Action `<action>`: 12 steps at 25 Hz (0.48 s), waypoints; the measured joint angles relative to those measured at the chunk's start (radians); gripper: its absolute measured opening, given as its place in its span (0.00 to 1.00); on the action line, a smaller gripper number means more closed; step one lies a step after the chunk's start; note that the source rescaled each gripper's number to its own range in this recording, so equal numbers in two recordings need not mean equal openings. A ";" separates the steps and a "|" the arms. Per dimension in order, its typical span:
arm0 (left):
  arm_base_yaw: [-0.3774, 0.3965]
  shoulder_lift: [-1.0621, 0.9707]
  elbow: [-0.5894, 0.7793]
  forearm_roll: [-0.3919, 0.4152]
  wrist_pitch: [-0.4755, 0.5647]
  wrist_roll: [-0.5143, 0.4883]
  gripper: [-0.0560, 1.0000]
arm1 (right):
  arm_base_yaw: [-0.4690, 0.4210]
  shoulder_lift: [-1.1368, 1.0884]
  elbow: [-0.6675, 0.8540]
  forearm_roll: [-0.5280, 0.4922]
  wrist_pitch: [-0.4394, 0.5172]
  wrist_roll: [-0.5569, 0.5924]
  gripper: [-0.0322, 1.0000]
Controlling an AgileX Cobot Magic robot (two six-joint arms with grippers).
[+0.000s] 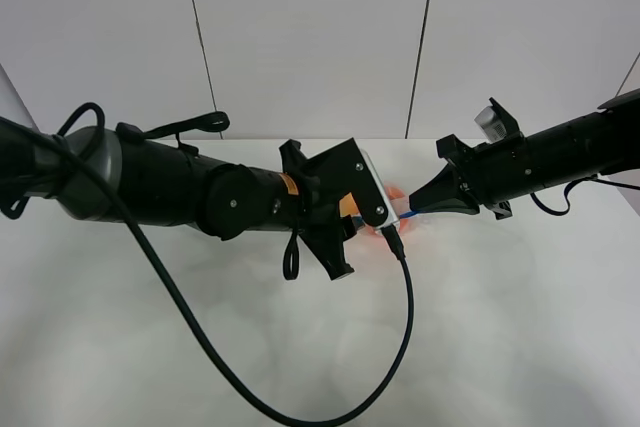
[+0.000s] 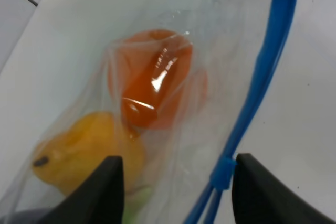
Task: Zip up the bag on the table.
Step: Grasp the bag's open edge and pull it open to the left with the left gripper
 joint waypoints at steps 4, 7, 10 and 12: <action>0.000 0.005 0.000 0.000 -0.006 0.001 1.00 | 0.000 0.000 0.000 0.001 0.000 -0.001 0.03; 0.000 0.005 0.000 0.000 -0.009 0.001 1.00 | 0.000 0.000 0.000 0.001 0.000 -0.001 0.03; 0.000 0.005 0.000 0.000 -0.009 0.001 1.00 | 0.000 0.000 0.000 0.001 -0.001 -0.001 0.03; -0.004 0.005 0.000 0.000 -0.011 0.001 1.00 | 0.000 0.000 0.000 0.001 -0.002 -0.001 0.03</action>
